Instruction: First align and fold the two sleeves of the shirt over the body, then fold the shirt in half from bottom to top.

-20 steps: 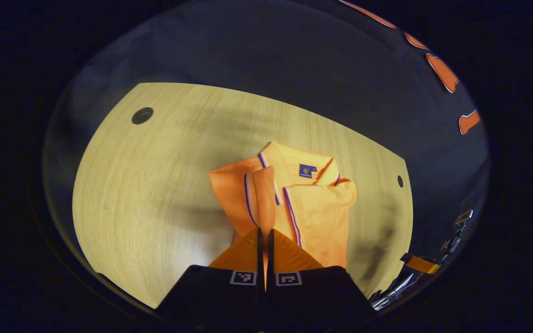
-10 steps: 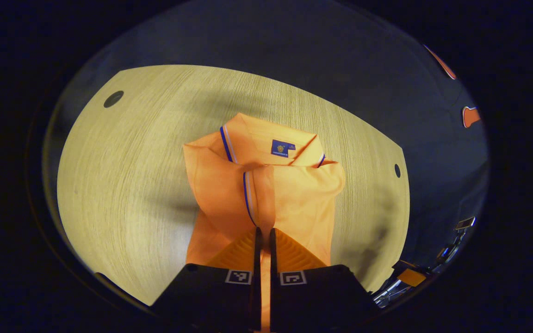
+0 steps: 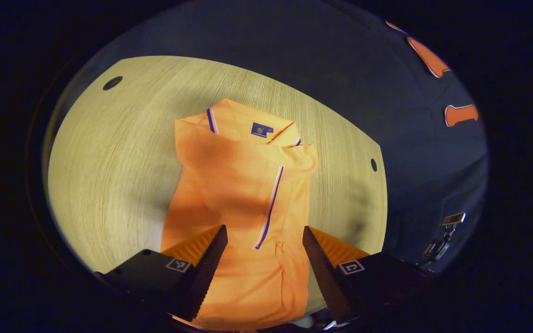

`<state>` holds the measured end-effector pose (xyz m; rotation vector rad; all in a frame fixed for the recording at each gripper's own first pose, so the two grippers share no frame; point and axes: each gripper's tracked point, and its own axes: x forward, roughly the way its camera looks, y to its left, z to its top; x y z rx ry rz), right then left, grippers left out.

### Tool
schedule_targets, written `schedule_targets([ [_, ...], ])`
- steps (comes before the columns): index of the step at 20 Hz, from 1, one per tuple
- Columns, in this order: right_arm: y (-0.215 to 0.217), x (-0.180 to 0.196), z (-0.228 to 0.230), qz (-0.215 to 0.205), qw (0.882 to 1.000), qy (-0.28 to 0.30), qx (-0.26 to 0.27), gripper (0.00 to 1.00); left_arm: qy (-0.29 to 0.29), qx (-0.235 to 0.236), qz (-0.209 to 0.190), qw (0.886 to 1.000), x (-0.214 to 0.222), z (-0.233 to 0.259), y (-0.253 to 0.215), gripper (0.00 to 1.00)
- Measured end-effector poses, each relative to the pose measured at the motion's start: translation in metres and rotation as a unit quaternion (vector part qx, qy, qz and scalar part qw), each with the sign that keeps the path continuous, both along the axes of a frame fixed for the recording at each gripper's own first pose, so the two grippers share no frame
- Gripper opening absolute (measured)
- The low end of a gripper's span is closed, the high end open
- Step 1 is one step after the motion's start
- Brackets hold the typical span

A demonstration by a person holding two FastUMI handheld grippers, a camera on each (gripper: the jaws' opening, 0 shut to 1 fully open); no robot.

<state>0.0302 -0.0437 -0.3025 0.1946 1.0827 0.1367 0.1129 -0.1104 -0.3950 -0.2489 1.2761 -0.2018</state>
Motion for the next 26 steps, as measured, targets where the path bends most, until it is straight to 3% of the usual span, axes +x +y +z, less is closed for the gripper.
schedule_targets([
  [5, 0.013, -0.035, 0.000, 0.021, 0.999, 0.000, -0.042, 0.98, -0.065, 0.050, -0.033, 0.996, -0.069, 0.047, 0.048, 0.98],
  [9, 0.025, -0.075, -0.011, 0.053, 0.995, 0.016, -0.088, 0.98, -0.070, 0.054, -0.016, 0.996, -0.139, 0.064, 0.074, 0.98],
  [13, 0.044, -0.116, -0.042, 0.062, 0.992, 0.045, -0.099, 0.99, -0.046, 0.064, 0.007, 0.997, -0.200, 0.050, 0.094, 0.99],
  [18, 0.046, -0.178, -0.062, 0.066, 0.986, 0.073, -0.137, 0.99, -0.026, 0.113, -0.035, 0.993, -0.258, 0.027, 0.123, 0.99],
  [26, 0.056, -0.251, -0.097, 0.073, 0.975, 0.121, -0.169, 0.99, 0.045, 0.134, -0.070, 0.987, -0.337, -0.013, 0.154, 0.99],
])
